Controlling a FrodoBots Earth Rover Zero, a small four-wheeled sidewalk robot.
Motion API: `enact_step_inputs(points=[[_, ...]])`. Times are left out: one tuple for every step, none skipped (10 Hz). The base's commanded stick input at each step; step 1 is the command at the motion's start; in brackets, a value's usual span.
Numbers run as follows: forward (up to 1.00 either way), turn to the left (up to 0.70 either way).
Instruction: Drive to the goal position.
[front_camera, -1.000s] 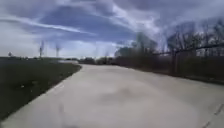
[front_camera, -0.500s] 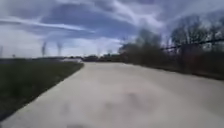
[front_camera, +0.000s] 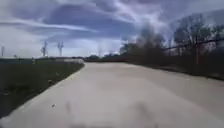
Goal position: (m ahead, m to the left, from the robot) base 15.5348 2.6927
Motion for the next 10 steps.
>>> enact_step_inputs(points=[[1.00, 0.23], [1.00, 0.03], [1.00, 0.02], [1.00, 0.01], [1.00, 0.01], [1.00, 0.01], [1.00, 0.01], [1.00, 0.01], [1.00, 0.01], [1.00, 0.01]])
